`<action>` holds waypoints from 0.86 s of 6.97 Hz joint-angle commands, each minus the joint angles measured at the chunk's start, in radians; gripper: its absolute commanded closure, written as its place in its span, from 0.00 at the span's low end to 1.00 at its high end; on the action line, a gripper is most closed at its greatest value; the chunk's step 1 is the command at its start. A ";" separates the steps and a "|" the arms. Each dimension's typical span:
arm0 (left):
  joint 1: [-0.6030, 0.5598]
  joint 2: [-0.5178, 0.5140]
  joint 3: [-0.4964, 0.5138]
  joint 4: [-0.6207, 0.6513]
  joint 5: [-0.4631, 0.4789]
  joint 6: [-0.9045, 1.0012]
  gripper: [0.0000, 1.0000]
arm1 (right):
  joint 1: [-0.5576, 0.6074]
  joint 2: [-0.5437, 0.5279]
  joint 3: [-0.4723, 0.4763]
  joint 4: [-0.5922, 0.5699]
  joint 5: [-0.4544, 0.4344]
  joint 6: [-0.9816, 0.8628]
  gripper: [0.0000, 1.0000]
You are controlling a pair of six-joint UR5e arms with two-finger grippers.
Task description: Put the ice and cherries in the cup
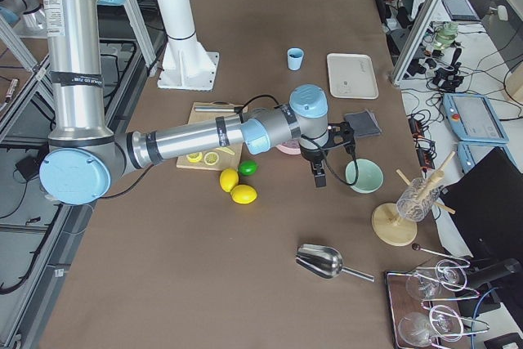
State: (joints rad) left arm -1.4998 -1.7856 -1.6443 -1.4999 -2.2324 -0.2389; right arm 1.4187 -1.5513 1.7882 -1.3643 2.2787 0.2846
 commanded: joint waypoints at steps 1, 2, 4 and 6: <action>-0.002 0.011 -0.018 0.003 0.024 -0.007 0.02 | -0.001 0.003 0.002 -0.001 0.013 0.011 0.00; 0.000 0.008 -0.011 -0.008 0.023 -0.005 0.02 | -0.001 0.002 -0.004 0.001 0.010 0.011 0.00; 0.004 0.009 -0.008 -0.008 0.025 -0.005 0.02 | -0.003 0.004 -0.009 -0.001 0.010 0.011 0.00; -0.014 0.073 0.000 -0.009 0.023 0.004 0.02 | -0.003 0.000 -0.020 -0.001 0.012 0.011 0.00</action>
State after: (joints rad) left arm -1.5063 -1.7485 -1.6499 -1.5052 -2.2080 -0.2390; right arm 1.4159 -1.5484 1.7736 -1.3652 2.2891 0.2960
